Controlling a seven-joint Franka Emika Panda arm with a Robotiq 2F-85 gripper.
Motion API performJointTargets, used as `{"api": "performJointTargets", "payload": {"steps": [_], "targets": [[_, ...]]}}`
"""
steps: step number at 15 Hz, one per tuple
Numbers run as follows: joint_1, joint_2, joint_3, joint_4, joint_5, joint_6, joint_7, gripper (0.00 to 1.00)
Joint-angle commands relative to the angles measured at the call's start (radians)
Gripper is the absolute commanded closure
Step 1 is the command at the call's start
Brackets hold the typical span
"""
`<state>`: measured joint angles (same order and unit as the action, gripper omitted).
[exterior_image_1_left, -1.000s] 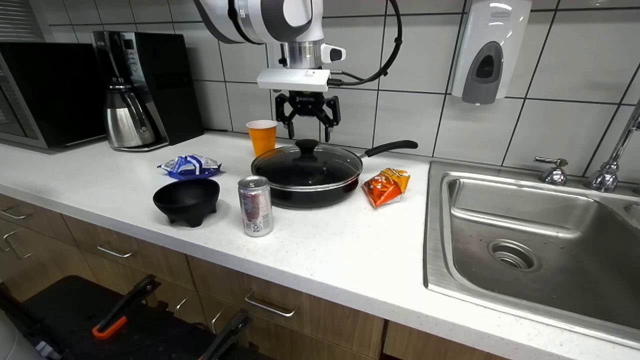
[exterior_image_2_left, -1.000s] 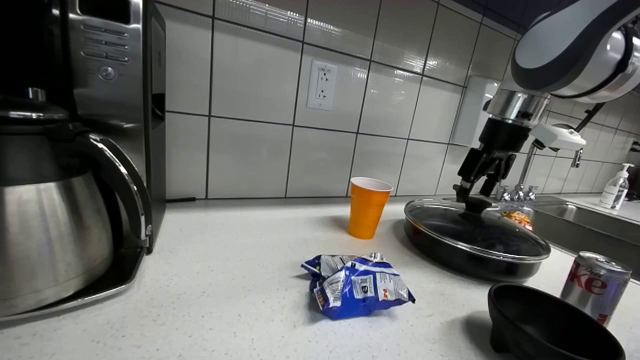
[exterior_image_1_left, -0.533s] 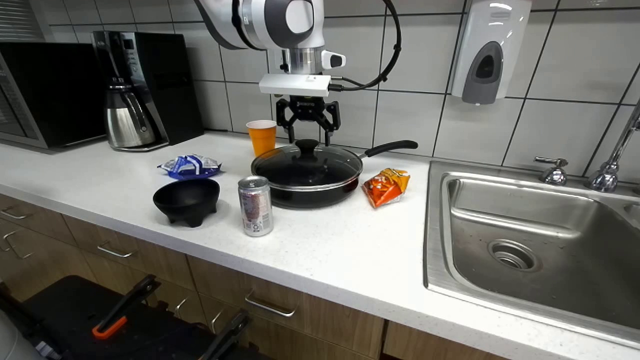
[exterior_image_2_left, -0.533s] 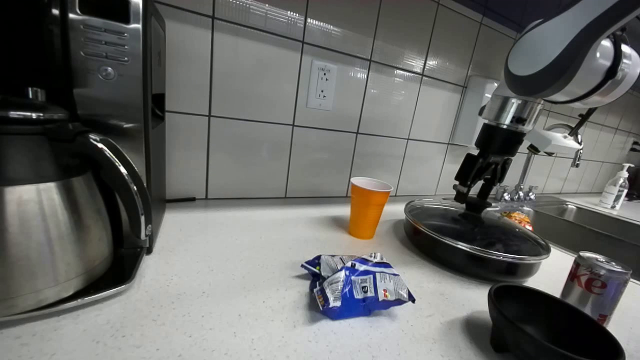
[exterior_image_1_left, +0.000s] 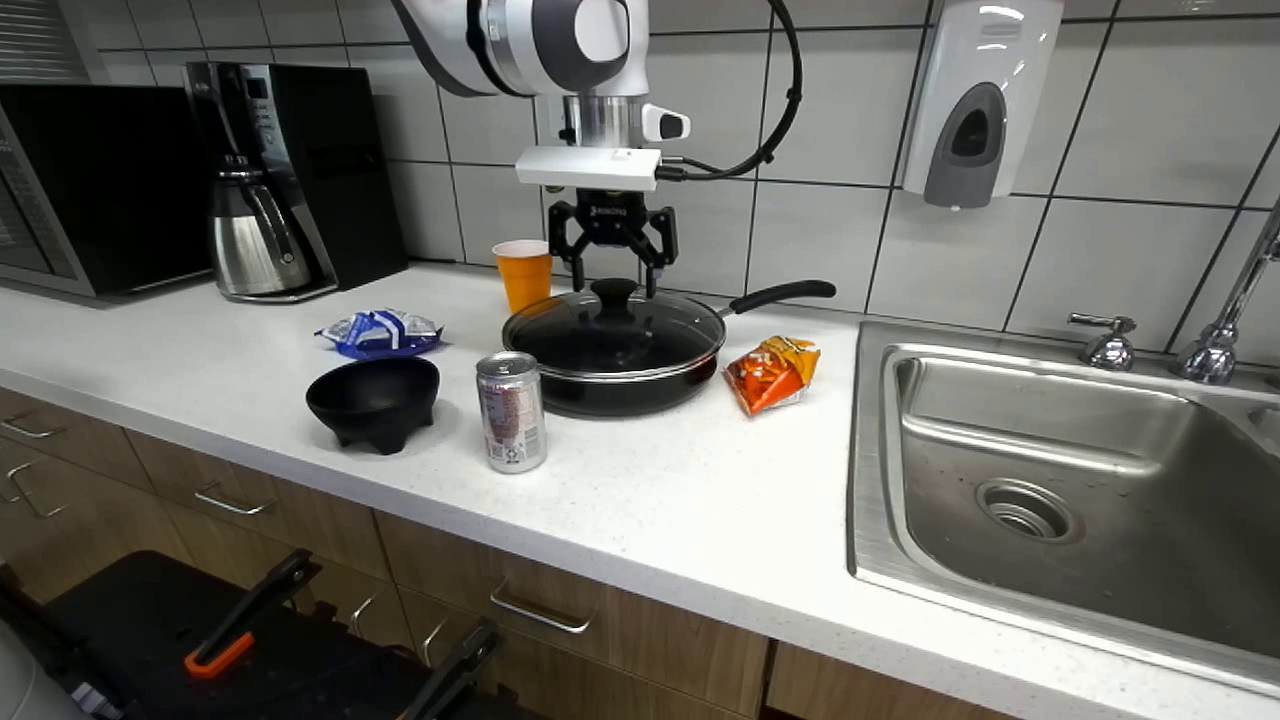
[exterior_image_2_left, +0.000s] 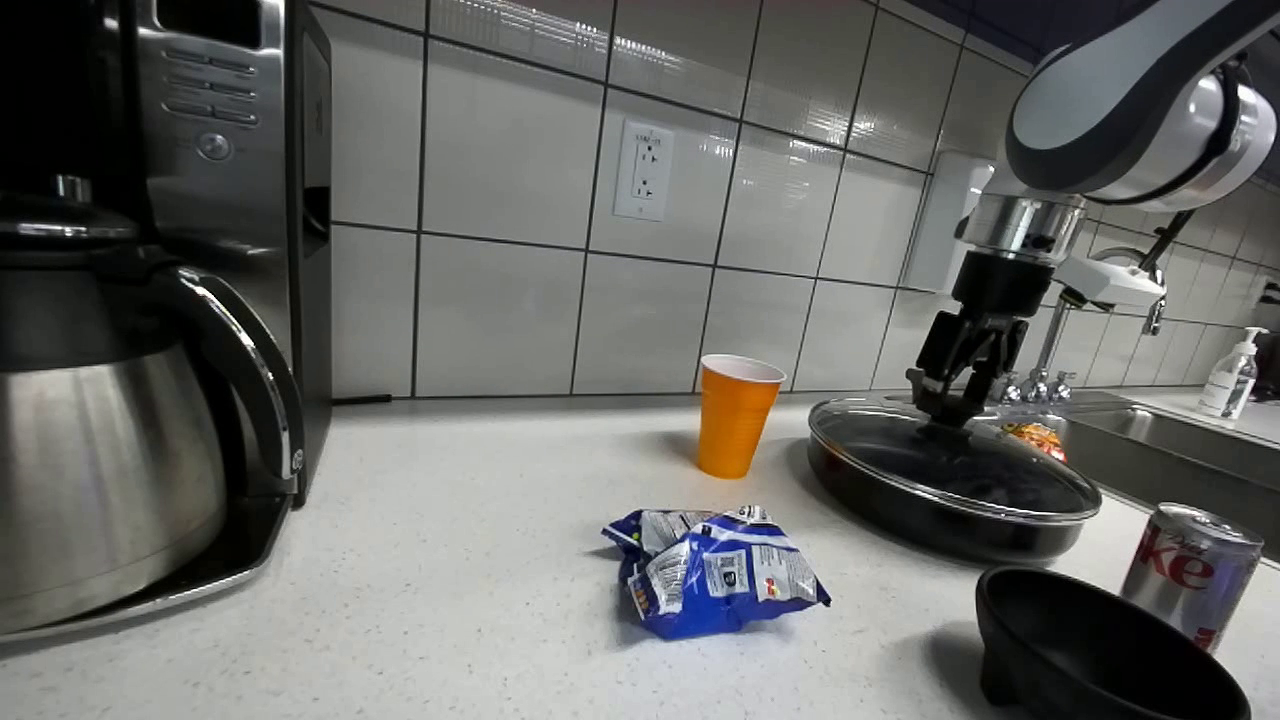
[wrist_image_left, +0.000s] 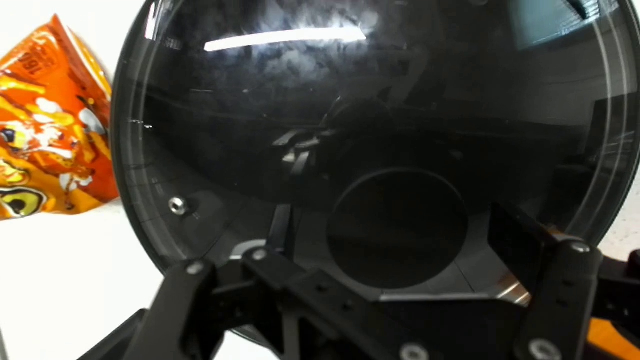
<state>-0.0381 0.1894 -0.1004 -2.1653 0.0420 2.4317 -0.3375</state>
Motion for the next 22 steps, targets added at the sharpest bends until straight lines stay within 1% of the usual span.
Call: {"api": "performJointTargets", "payload": {"steps": [1, 3, 4, 5, 9, 10, 14, 16, 18, 19, 22], "targets": [[-0.023, 0.015, 0.019, 0.046, -0.03, -0.066, 0.019, 0.0], [-0.024, 0.015, 0.02, 0.049, -0.029, -0.067, 0.015, 0.0], [-0.023, 0.015, 0.02, 0.049, -0.031, -0.065, 0.014, 0.25], [-0.023, 0.014, 0.021, 0.05, -0.031, -0.063, 0.011, 0.26], [-0.024, 0.012, 0.022, 0.055, -0.032, -0.054, 0.004, 0.58], [-0.024, 0.011, 0.022, 0.056, -0.034, -0.054, 0.005, 0.61], [-0.023, -0.026, 0.029, 0.042, -0.025, -0.069, -0.018, 0.61], [-0.023, -0.053, 0.03, 0.038, -0.028, -0.088, -0.023, 0.61], [-0.029, -0.077, 0.036, 0.041, -0.01, -0.116, -0.061, 0.61], [-0.026, -0.091, 0.034, 0.043, -0.026, -0.133, -0.063, 0.61], [-0.025, -0.137, 0.031, 0.037, -0.023, -0.164, -0.09, 0.61]]}}
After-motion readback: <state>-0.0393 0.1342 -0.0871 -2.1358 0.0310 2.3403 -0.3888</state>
